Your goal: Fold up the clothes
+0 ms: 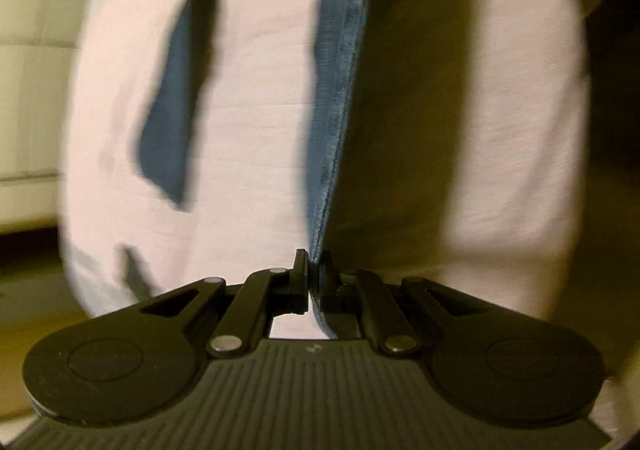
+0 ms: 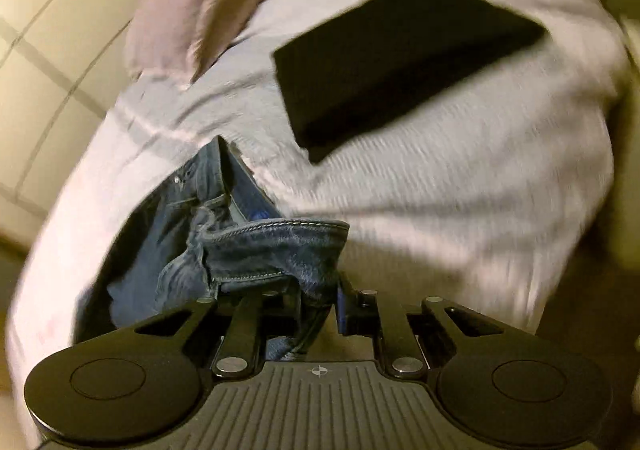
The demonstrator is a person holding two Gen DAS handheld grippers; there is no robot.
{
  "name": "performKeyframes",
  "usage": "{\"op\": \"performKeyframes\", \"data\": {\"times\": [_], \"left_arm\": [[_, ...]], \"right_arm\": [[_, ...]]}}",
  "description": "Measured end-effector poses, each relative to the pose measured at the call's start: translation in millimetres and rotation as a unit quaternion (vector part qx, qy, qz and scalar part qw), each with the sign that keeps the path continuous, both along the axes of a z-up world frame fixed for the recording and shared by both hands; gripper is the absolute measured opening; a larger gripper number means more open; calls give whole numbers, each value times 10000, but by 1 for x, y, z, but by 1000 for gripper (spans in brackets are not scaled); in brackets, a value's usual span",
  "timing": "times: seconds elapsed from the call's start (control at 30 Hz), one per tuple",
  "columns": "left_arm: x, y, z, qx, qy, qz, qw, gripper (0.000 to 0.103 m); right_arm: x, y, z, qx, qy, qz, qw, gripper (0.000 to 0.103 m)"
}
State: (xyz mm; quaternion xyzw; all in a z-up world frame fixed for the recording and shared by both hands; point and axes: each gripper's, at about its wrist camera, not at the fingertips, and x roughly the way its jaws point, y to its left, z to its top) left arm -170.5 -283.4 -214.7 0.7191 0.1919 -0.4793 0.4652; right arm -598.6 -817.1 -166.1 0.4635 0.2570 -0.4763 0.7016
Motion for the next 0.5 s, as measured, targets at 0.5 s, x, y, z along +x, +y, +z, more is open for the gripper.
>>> {"op": "performKeyframes", "data": {"times": [0.5], "left_arm": [[4,64,-13,503,381,1530,9862,24]], "right_arm": [[12,35,-21,426,1447,495,9873,50]]}}
